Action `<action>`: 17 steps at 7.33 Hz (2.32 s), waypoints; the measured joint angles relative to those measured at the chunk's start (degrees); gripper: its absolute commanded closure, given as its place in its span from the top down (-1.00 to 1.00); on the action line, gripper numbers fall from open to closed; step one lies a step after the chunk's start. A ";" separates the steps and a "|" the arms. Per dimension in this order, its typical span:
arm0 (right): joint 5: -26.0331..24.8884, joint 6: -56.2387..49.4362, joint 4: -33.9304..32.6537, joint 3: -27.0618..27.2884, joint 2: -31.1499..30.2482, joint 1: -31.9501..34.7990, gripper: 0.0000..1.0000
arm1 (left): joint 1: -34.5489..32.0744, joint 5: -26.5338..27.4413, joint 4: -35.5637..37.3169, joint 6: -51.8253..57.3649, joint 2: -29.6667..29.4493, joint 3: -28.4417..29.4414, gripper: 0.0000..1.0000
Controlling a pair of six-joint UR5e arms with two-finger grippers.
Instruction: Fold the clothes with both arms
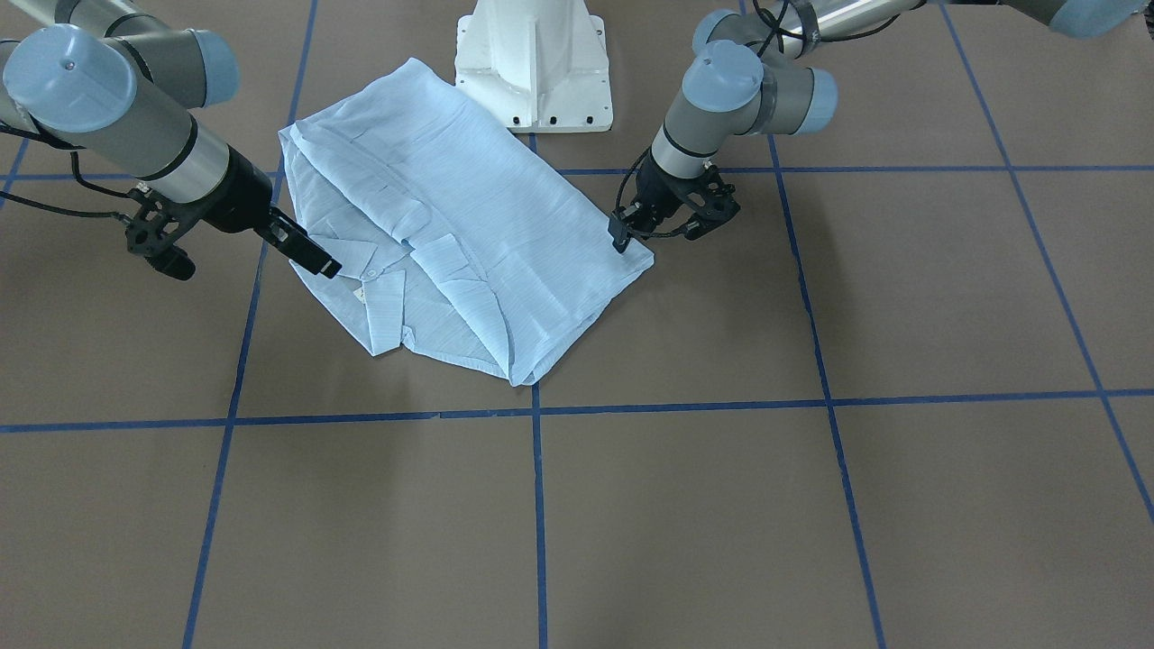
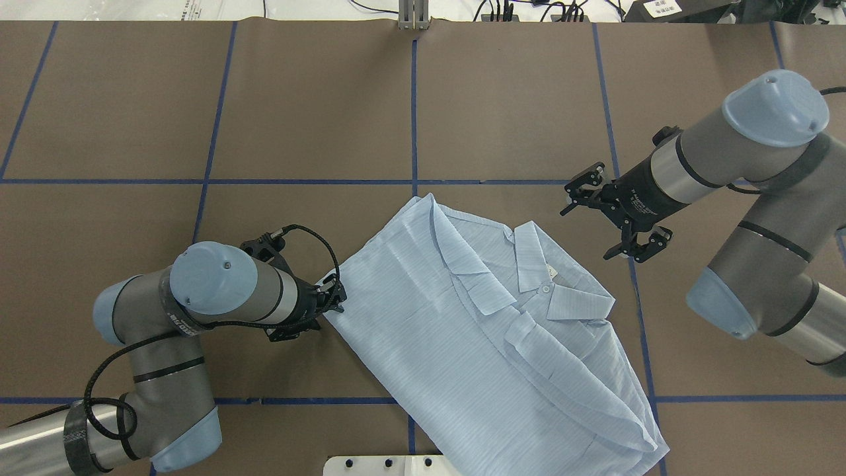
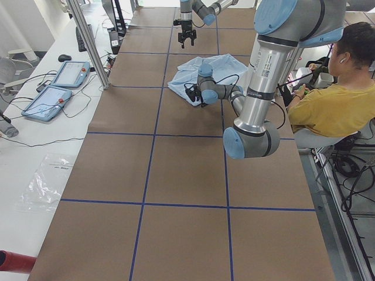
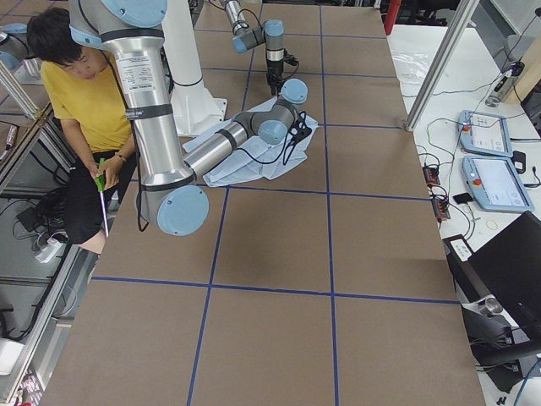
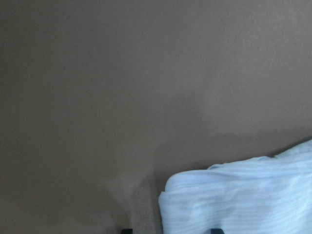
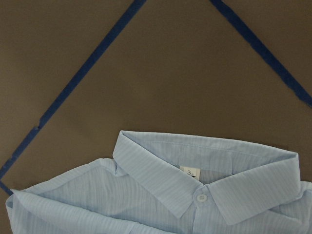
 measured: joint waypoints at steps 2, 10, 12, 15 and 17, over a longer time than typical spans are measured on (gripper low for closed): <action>-0.25 -0.34 -0.02 -0.25 0.14 0.78 1.00 | -0.19 0.11 0.78 0.11 -0.08 -0.84 -1.00; -3.44 -0.37 0.48 -0.51 0.70 1.90 1.00 | -15.17 3.10 -0.61 13.31 -10.89 11.33 -1.00; -5.86 -0.26 0.69 -0.55 2.80 0.89 1.00 | -19.80 3.35 -9.48 15.54 -17.73 25.62 0.57; -18.65 -0.40 0.00 -1.17 7.50 -7.99 1.00 | -21.57 3.18 -20.53 16.77 -20.98 35.72 1.00; -24.83 -2.92 -3.06 -1.53 10.40 -15.02 1.00 | -21.85 -0.22 -21.06 23.32 -12.26 25.30 1.00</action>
